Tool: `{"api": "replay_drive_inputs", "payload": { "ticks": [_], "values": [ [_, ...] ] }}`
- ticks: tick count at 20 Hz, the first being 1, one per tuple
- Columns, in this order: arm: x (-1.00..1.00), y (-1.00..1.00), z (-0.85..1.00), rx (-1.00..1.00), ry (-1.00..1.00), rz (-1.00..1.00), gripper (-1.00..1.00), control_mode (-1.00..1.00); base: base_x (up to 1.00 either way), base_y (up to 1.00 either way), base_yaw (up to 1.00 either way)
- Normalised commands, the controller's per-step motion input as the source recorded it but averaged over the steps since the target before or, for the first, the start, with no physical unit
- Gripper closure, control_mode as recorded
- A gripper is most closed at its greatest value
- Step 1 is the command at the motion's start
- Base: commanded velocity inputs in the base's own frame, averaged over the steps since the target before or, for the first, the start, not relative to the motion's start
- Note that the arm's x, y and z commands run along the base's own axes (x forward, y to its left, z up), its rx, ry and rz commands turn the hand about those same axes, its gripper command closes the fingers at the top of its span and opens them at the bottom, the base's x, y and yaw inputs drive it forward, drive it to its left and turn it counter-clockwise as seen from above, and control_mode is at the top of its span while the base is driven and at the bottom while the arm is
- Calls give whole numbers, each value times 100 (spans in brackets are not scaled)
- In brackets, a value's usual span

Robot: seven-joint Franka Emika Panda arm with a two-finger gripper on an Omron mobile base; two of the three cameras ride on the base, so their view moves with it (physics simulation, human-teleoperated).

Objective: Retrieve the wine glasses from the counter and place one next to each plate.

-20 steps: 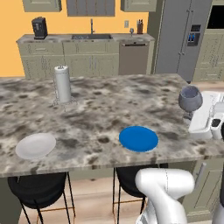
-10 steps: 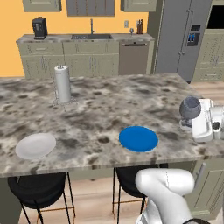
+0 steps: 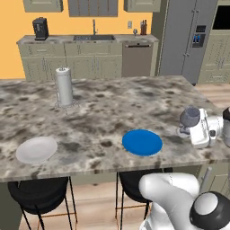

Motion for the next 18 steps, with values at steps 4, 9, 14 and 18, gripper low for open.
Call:
{"api": "replay_drive_inputs", "payload": {
  "ticks": [4, 9, 14, 18],
  "values": [
    [55, -9, -37, 1, 0, 3, 100, -100, 0, 0, 0],
    [52, -9, -28, 0, 4, 0, 100, -100, 0, 0, 0],
    [42, -20, -18, 1, 7, 0, 100, -100, 0, 0, 0],
    [28, -17, -29, 0, 4, 0, 100, -100, 0, 0, 0]
  ]
}}
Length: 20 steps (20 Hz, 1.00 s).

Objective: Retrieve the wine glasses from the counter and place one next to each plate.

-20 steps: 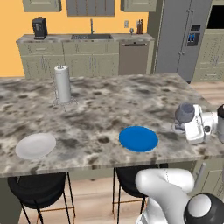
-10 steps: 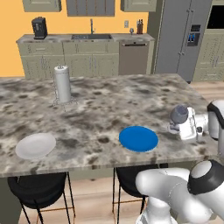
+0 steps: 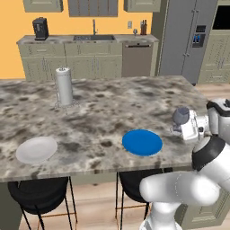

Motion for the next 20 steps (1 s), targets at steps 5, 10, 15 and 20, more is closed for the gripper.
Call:
{"api": "replay_drive_inputs", "payload": {
  "ticks": [5, 10, 15, 20],
  "values": [
    [24, -5, -43, 0, 0, 0, 100, -100, 0, 0, 0],
    [21, -10, -28, 0, 0, 0, 100, -100, 0, 0, 0],
    [24, -8, -39, 0, 7, 0, 100, -100, 0, 0, 0],
    [16, -13, -42, 0, 11, 0, 100, -100, 0, 0, 0]
  ]
}}
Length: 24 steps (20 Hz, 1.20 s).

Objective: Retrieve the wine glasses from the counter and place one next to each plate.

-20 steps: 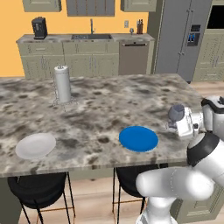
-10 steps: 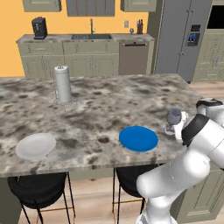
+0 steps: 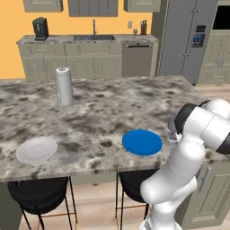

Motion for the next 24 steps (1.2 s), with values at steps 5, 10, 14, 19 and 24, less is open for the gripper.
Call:
{"api": "replay_drive_inputs", "payload": {
  "ticks": [5, 10, 14, 19, 24],
  "values": [
    [4, -25, -32, 0, 6, 0, 100, -100, 0, 0, 0],
    [22, -16, -29, 0, 1, 0, 100, -100, 0, 0, 0],
    [51, 0, -26, 0, 0, 0, 100, -100, 0, 0, 0],
    [45, -4, -25, 0, 0, 0, 100, -100, 0, 0, 0],
    [30, -8, -28, 0, 0, 0, 100, -100, 0, 0, 0]
  ]
}}
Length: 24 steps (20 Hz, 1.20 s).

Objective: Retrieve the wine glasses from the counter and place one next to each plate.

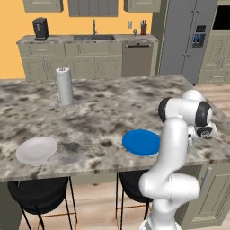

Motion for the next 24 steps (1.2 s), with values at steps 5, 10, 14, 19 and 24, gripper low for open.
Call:
{"api": "replay_drive_inputs", "payload": {
  "ticks": [5, 10, 14, 19, 24],
  "values": [
    [19, 0, -40, 0, 0, 0, 100, -100, 0, 0, 0],
    [-6, -1, -27, 2, 0, 0, -100, -100, 0, 0, 0],
    [-29, 0, 0, 7, 0, 0, -100, -100, 0, 0, 0],
    [-16, 0, 5, 3, 0, 0, -100, -100, 0, 0, 0],
    [2, -27, 2, 0, 2, 0, -100, -100, 0, 0, 0]
  ]
}}
